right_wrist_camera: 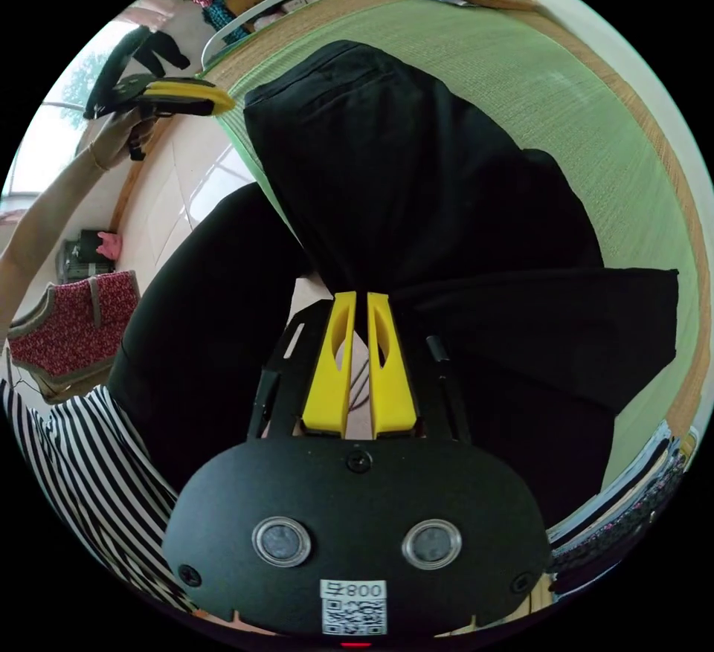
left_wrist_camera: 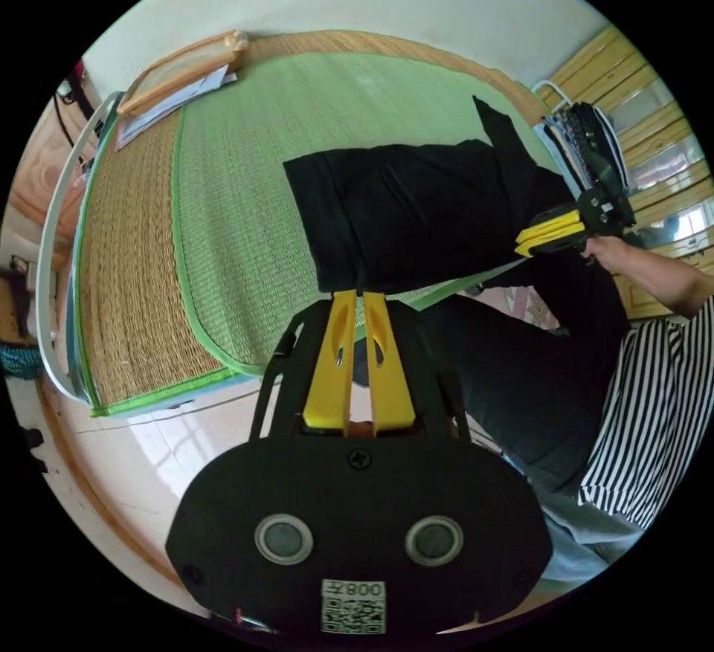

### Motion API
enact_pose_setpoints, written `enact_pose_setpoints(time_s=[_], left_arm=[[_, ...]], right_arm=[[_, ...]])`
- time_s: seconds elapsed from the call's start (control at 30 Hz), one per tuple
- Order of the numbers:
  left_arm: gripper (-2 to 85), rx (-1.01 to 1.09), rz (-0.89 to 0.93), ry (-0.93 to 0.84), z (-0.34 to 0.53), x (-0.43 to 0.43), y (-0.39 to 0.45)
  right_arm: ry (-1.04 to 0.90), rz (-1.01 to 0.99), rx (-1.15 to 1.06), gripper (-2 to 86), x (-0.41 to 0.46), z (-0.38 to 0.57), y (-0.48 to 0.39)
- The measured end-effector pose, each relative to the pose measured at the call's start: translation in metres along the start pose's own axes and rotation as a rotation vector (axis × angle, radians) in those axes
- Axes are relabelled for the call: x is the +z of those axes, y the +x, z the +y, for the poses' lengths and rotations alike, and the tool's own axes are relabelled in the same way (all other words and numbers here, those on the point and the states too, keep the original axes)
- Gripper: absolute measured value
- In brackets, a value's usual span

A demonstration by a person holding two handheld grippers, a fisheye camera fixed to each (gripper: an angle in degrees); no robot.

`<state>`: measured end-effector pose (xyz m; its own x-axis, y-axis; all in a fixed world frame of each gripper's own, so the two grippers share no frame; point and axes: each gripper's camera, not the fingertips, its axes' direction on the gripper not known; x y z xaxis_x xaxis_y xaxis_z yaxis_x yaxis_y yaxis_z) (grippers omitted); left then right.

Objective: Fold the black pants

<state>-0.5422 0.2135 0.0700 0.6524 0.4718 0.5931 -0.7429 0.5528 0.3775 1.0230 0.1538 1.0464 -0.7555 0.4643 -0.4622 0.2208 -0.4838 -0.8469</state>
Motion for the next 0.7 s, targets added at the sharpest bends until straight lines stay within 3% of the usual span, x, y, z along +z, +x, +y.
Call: enact_pose_setpoints(time_s=[0.13, 0.33, 0.7], left_arm=[[0.8, -0.015, 0.102, 0.092, 0.002, 0.011, 0.004], [0.2, -0.023, 0.053, -0.076, -0.015, 0.086, 0.010], [0.4, -0.062, 0.119, 0.027, -0.011, 0.124, 0.001]], right_arm=[[0.023, -0.057, 0.038, 3.0, -0.019, 0.004, 0.019], [0.103, -0.162, 0.107, 2.1, -0.062, 0.025, 0.045], [0.186, -0.154, 0.322, 0.3, -0.119, 0.035, 0.130]])
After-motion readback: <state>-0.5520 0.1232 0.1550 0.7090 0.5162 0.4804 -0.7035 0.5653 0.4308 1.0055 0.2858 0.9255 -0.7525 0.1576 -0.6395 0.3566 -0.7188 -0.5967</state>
